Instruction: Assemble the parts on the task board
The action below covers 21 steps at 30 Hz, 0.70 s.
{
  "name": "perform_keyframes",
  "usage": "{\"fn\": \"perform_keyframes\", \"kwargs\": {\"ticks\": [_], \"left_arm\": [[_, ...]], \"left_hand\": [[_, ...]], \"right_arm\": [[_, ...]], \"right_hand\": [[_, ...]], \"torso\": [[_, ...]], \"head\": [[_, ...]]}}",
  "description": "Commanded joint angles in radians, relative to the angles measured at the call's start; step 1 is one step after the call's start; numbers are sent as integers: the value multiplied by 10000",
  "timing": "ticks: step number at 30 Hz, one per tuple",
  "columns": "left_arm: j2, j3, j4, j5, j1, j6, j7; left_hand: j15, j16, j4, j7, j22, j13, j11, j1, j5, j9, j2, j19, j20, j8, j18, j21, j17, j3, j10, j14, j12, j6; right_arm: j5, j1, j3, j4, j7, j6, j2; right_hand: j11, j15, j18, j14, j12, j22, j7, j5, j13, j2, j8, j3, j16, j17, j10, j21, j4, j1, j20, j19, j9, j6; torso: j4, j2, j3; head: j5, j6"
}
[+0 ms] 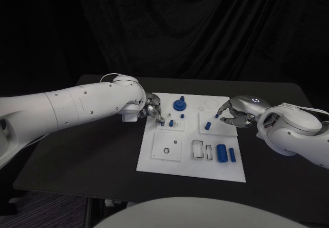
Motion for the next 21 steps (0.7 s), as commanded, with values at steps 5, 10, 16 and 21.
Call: {"fn": "perform_keyframes", "kwargs": {"ticks": [5,10,16,21], "left_arm": [[81,8,-33,0,-11,326,-299],[114,8,-74,0,-15,416,-341],[178,8,-134,0,-22,471,-338],[209,8,-162,0,-28,502,-311]], "left_hand": [[-20,26,-287,-215,2090,2610,-19,-30,42,11,34,158,-43,20,39,-34,2633,294,1041,1076,-5,171],[-22,26,-308,-216,2087,2610,-21,-20,43,10,21,155,-44,13,41,-41,2633,300,1041,1076,-5,166],[-23,26,-321,-216,2081,2610,-21,-16,47,9,11,145,-45,8,45,-60,2633,302,1041,1076,-5,162],[-23,26,-333,-215,2077,2610,-21,-10,52,9,6,137,-45,4,49,-74,2633,306,1041,1076,-5,159]], "right_arm": [[-25,-21,5,12,-146,41,-36],[-25,-21,5,21,-146,45,-36],[-25,-21,5,13,-143,55,-29],[-25,-22,5,9,-137,56,-22]], "right_hand": [[-18,70,161,459,-78,1787,2,46,1068,-5,-14,37,-93,-85,-72,-128,-15,-26,45,-27,-13,64],[-16,72,174,436,-81,1769,3,48,1065,-6,-15,43,-161,-175,-75,-190,-20,-23,46,-50,-15,66],[-16,72,174,436,-81,1769,3,48,1065,-6,-15,43,-161,-175,-75,-190,-20,-23,46,-50,-15,66],[-16,72,174,436,-81,1769,3,48,1065,-6,-15,43,-161,-175,-75,-190,-20,-23,46,-50,-15,66]], "torso": [[3,-11,3],[3,-10,3],[5,-9,5],[-10,-7,7]], "head": [[18,-1],[-11,-1],[7,-1],[-2,-1]]}}
